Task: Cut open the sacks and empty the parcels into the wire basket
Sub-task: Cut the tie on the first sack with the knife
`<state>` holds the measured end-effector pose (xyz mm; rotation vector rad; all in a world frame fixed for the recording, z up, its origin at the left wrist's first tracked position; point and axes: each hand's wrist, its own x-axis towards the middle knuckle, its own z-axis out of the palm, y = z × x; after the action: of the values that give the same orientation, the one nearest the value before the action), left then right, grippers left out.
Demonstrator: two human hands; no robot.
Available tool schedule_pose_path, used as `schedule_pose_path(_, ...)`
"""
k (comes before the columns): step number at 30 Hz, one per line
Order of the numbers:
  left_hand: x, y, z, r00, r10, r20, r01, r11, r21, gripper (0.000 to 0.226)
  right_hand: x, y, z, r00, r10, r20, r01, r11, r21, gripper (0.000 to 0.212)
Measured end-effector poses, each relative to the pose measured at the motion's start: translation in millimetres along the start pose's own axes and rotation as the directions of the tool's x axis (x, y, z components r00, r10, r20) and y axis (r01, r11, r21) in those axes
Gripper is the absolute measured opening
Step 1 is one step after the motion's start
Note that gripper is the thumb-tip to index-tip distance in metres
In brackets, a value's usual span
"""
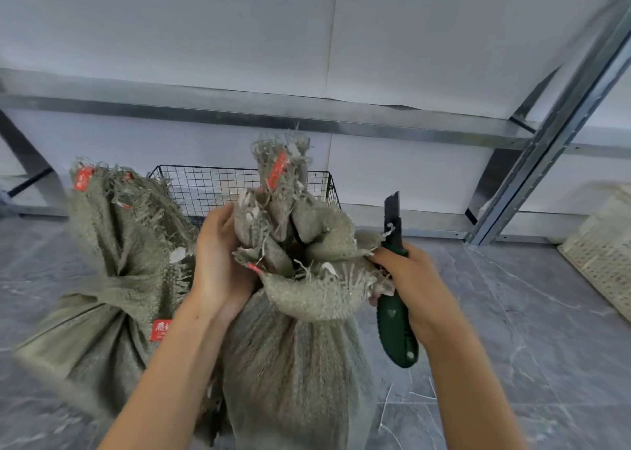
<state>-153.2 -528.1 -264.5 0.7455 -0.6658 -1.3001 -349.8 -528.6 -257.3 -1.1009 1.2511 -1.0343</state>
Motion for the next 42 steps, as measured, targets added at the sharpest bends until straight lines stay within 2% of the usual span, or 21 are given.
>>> schedule_pose_path(2, -8.4, -3.1, -7.1, 0.999, -0.049, 0.012, 0.047, 0.992, 0.118, 0.043, -1.2, -1.4, 8.0, 1.000, 0.017, 0.010, -0.018, 0.993, 0.114, 0.021)
schedule_pose_path(3, -9.4, -6.1, -10.7, 0.999, -0.047, 0.004, 0.045, 0.965, 0.258, 0.035, -1.1, -1.5, 11.6, 0.999, 0.027, 0.017, -0.030, 0.986, 0.164, 0.019)
schedule_pose_path(4, -12.1, -7.5, -12.9, 1.000, -0.011, -0.001, 0.010, 0.919, 0.393, 0.029, -0.9, -2.8, 16.1, 0.999, 0.046, 0.023, -0.050, 0.975, 0.215, 0.016)
schedule_pose_path(6, -15.5, -5.6, -19.0, 0.999, 0.025, 0.045, -0.045, 0.845, 0.533, 0.033, 0.9, -5.2, 22.7, 0.995, 0.090, 0.044, -0.099, 0.949, 0.301, 0.017)
schedule_pose_path(8, -20.4, 2.1, -25.3, 0.976, -0.086, 0.199, -0.052, 0.799, 0.600, 0.039, 4.6, -8.7, 29.4, 0.990, 0.119, 0.069, -0.136, 0.917, 0.375, 0.014)
schedule_pose_path(9, -23.8, 4.8, -28.6, 0.938, -0.179, 0.297, -0.058, 0.763, 0.644, 0.051, 7.7, -9.5, 32.0, 0.989, 0.130, 0.077, -0.150, 0.898, 0.414, 0.017)
schedule_pose_path(11, -29.3, 9.0, -28.4, 0.872, -0.318, 0.371, -0.050, 0.696, 0.716, 0.073, 12.4, -12.5, 38.9, 0.982, 0.168, 0.086, -0.189, 0.850, 0.491, 0.018)
schedule_pose_path(13, -30.9, 7.0, -23.8, 0.859, -0.335, 0.387, -0.085, 0.652, 0.753, 0.069, 18.0, -12.9, 46.1, 0.974, 0.205, 0.100, -0.226, 0.811, 0.540, 0.017)
schedule_pose_path(15, -33.5, 6.9, -11.1, 0.860, -0.287, 0.423, -0.134, 0.672, 0.728, 0.047, 21.5, -12.8, 52.1, 0.970, 0.218, 0.109, -0.240, 0.784, 0.572, 0.026)
schedule_pose_path(16, -33.8, 4.8, -8.5, 0.869, -0.261, 0.421, -0.137, 0.689, 0.711, 0.049, 22.5, -13.0, 53.5, 0.968, 0.224, 0.110, -0.245, 0.760, 0.602, 0.027)
schedule_pose_path(18, -34.1, 0.5, -8.6, 0.894, -0.235, 0.382, -0.106, 0.716, 0.690, 0.045, 25.8, -13.9, 53.6, 0.969, 0.235, 0.077, -0.225, 0.712, 0.666, 0.018)
schedule_pose_path(20, -33.4, -6.5, -9.0, 0.910, -0.209, 0.357, -0.114, 0.702, 0.703, 0.016, 27.8, -14.3, 51.6, 0.977, 0.212, -0.010, -0.150, 0.720, 0.677, 0.014)
schedule_pose_path(21, -32.6, -11.7, -8.9, 0.923, -0.205, 0.326, -0.101, 0.688, 0.719, 0.013, 29.3, -12.8, 50.6, 0.978, 0.198, -0.064, -0.104, 0.731, 0.674, 0.016)
schedule_pose_path(22, -33.2, -18.2, -8.5, 0.938, -0.175, 0.300, -0.107, 0.676, 0.729, 0.038, 27.8, -12.3, 51.9, 0.976, 0.180, -0.119, -0.057, 0.747, 0.662, 0.019)
schedule_pose_path(23, -33.9, -23.8, -6.5, 0.952, -0.152, 0.267, -0.092, 0.688, 0.720, 0.048, 25.3, -11.9, 53.8, 0.974, 0.157, -0.164, -0.015, 0.766, 0.643, 0.020)
schedule_pose_path(26, -36.9, -32.3, 10.0, 0.994, -0.021, 0.107, -0.049, 0.796, 0.603, 0.021, 13.1, -8.5, 63.1, 0.963, 0.076, -0.260, 0.104, 0.782, 0.614, 0.008)
schedule_pose_path(29, -38.8, -38.6, 21.9, 0.999, 0.040, -0.031, -0.016, 0.835, 0.550, 0.023, 2.5, -5.7, 74.3, 0.954, 0.018, -0.298, 0.168, 0.794, 0.584, 0.015)
schedule_pose_path(33, -42.1, -45.7, 29.0, 0.982, 0.116, -0.148, -0.029, 0.871, 0.490, 0.030, -4.3, -10.1, 81.5, 0.960, -0.038, -0.278, 0.205, 0.771, 0.603, 0.020)
schedule_pose_path(36, -41.1, -48.6, 33.1, 0.956, 0.127, -0.264, -0.018, 0.926, 0.378, 0.015, -7.0, -8.5, 83.5, 0.974, -0.057, -0.217, 0.187, 0.744, 0.641, 0.021)
schedule_pose_path(42, -32.8, -50.0, 33.3, 0.920, 0.138, -0.367, -0.011, 0.944, 0.329, 0.016, -13.2, 6.0, 93.2, 0.986, -0.014, -0.168, 0.112, 0.801, 0.588, 0.023)
